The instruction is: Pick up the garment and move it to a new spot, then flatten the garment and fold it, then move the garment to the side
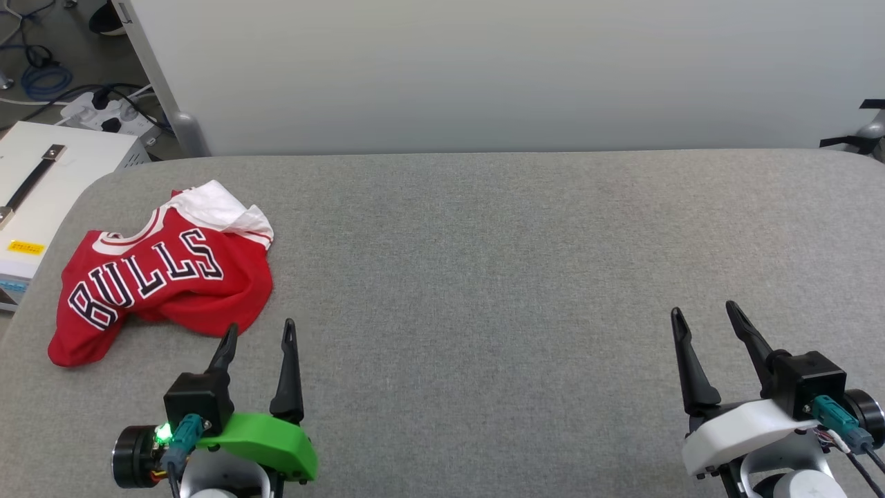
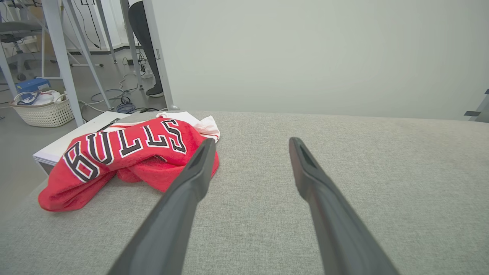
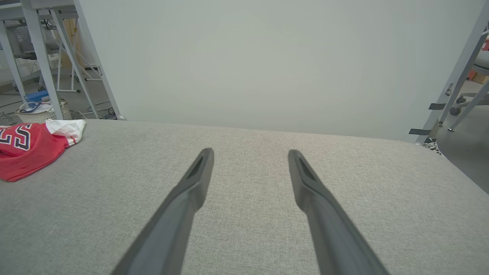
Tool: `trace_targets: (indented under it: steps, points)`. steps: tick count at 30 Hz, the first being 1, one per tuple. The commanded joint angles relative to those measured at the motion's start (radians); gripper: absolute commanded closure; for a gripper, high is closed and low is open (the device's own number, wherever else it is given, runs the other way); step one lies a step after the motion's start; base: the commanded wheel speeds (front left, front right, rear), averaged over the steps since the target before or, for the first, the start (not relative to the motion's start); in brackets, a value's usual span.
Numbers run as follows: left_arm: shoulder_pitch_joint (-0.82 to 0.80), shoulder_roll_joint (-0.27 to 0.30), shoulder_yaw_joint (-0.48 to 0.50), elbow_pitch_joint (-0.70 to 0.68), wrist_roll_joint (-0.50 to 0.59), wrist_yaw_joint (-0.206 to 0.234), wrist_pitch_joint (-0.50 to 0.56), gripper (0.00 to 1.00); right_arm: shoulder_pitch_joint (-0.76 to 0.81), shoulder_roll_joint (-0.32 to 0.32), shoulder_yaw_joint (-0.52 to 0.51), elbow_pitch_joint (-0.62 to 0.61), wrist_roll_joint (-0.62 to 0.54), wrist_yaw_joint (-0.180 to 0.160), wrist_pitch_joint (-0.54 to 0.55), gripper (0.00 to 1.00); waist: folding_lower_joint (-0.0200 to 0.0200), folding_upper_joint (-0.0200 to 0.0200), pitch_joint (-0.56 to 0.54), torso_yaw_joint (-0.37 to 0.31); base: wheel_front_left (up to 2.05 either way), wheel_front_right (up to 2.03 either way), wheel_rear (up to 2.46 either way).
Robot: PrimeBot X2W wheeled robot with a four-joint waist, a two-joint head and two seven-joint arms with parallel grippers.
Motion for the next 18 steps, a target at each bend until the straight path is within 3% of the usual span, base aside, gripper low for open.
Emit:
trace_targets:
  steps: [1, 18]
  points:
    - [-0.005, -0.002, -0.002, 0.008, -0.011, -0.009, -0.01, 0.0, 0.003, 0.0, 0.001, -0.001, 0.009, 0.0, -0.011, 0.0, 0.0, 0.0, 0.0, 0.0, 0.0, 0.0, 0.0]
    - [-0.018, -0.003, -0.018, 0.082, -0.027, -0.029, -0.045, 0.0, -0.002, 0.0, -0.002, 0.041, 0.023, 0.0, -0.045, 0.0, 0.0, 0.0, 0.015, -0.002, 0.0, 0.0, 0.0]
